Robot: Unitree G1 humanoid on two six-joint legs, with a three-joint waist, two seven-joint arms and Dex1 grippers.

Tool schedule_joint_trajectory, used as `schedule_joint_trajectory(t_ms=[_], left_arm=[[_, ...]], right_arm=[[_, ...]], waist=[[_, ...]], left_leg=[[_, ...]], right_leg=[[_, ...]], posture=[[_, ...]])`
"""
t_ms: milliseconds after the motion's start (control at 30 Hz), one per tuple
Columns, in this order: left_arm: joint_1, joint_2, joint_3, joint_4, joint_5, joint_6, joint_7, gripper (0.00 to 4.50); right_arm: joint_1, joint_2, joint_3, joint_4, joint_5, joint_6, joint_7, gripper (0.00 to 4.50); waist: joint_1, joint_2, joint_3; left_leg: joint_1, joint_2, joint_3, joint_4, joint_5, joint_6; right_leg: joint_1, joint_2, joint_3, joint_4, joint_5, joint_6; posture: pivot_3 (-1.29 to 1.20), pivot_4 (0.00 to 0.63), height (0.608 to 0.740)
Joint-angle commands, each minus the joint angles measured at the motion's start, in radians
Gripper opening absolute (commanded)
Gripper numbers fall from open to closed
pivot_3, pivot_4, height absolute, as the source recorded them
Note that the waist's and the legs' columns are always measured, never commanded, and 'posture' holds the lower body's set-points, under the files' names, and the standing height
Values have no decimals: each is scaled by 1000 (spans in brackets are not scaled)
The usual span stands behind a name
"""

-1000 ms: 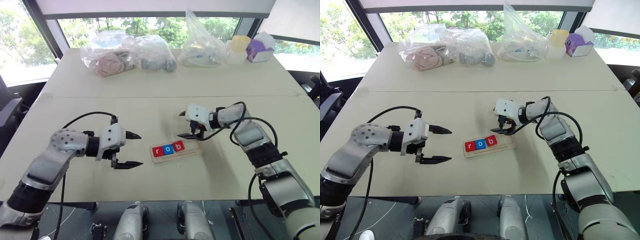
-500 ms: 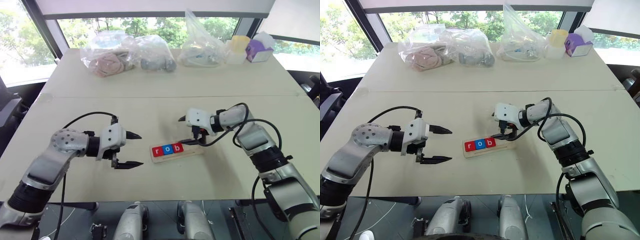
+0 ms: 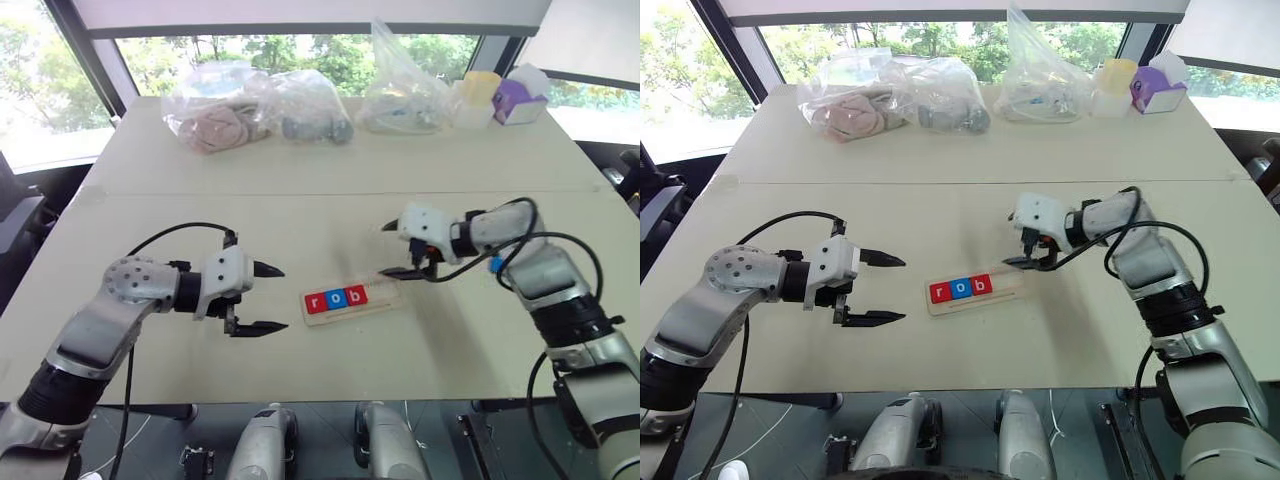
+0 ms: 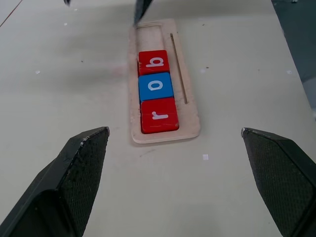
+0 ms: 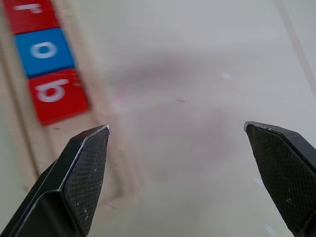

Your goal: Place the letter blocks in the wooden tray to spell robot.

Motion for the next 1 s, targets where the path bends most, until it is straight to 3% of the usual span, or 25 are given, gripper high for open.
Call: schedule_joint_trajectory(t_ms=[33,167,267,500,633,1000], left_arm=[[-13,-11,19,-16,-11,-5,11,4500],[-25,-20,10,-6,-11,-8,4,4500],[-45,-26,3,8,-13,-14,-12,4500],[-73,-40,-4,35,-8,-21,-35,4500],[-80,-43,-5,42,-9,-26,-48,4500],[-104,-34,27,20,-70,25,-52,4500]], right_arm=[[15,-9,-129,-50,11,121,-144,4474],[38,25,-215,-113,15,356,-292,4474],[55,108,-277,-147,-24,568,-487,4474],[80,313,-401,-237,-29,819,-768,4474],[74,402,-466,-210,-23,852,-888,4474],[75,447,-507,-144,28,842,-984,4474]], waist=[[1,0,0],[1,0,0],[-2,0,0],[-3,0,0],[-1,0,0],[-8,0,0]], left_leg=[[0,0,0,0,0,0],[0,0,0,0,0,0],[0,0,0,0,0,0],[0,1,1,0,0,0],[0,0,0,0,0,0],[0,1,0,0,0,0]], right_leg=[[0,0,0,0,0,0],[0,0,0,0,0,0],[0,0,0,0,0,-1],[-1,0,0,1,1,-1],[-1,0,0,1,1,-1],[-1,1,0,1,1,-1]], posture=[[0,150,740],[0,150,740],[0,150,740],[0,150,740],[0,150,740],[0,150,740]])
